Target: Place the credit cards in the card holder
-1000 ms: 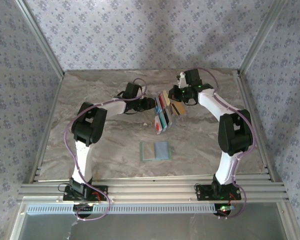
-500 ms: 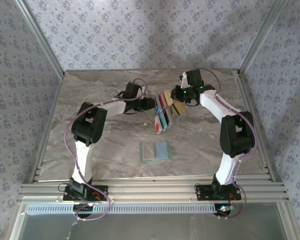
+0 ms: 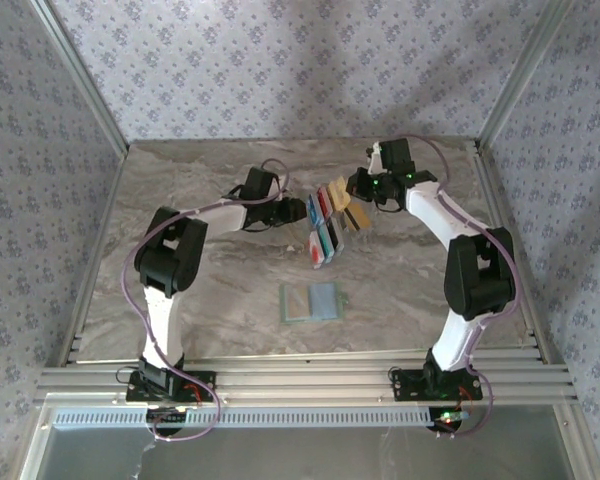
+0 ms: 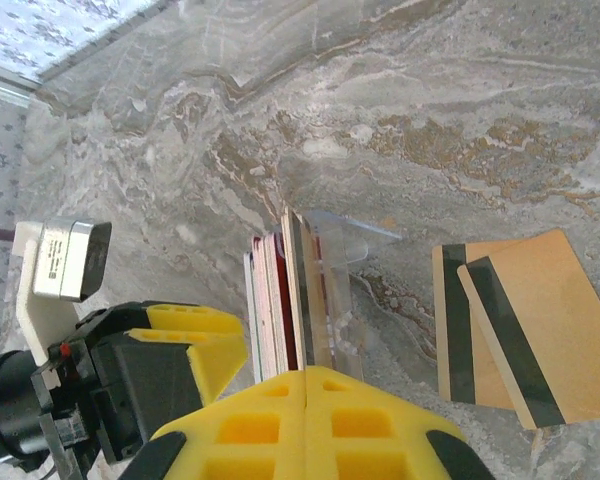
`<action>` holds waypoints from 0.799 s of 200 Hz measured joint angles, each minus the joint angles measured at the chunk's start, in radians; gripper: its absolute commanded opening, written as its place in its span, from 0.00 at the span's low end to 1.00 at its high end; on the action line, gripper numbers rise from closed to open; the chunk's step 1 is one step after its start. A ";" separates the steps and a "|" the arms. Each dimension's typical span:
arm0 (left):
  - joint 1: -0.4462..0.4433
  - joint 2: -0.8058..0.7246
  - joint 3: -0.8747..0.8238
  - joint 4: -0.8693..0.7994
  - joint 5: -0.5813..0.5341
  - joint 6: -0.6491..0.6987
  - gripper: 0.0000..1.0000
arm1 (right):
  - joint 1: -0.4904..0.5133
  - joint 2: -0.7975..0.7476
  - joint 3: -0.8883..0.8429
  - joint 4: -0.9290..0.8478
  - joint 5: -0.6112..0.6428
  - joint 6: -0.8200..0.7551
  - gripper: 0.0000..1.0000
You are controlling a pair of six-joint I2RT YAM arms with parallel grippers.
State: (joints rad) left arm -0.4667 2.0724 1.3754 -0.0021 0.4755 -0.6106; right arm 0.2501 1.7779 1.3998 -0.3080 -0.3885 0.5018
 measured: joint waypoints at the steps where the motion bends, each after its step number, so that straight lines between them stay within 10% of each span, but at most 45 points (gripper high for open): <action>1: 0.001 -0.002 0.000 0.000 0.000 0.000 0.42 | 0.000 -0.001 0.000 0.000 0.000 0.000 0.00; 160: 0.007 -0.156 -0.151 0.008 -0.019 0.000 0.42 | 0.050 -0.199 -0.106 0.013 0.065 0.014 0.00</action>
State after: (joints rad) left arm -0.4599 1.9167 1.2240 0.0055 0.4564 -0.6106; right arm 0.3004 1.5791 1.2942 -0.2947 -0.3237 0.5159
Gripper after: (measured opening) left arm 0.422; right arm 0.067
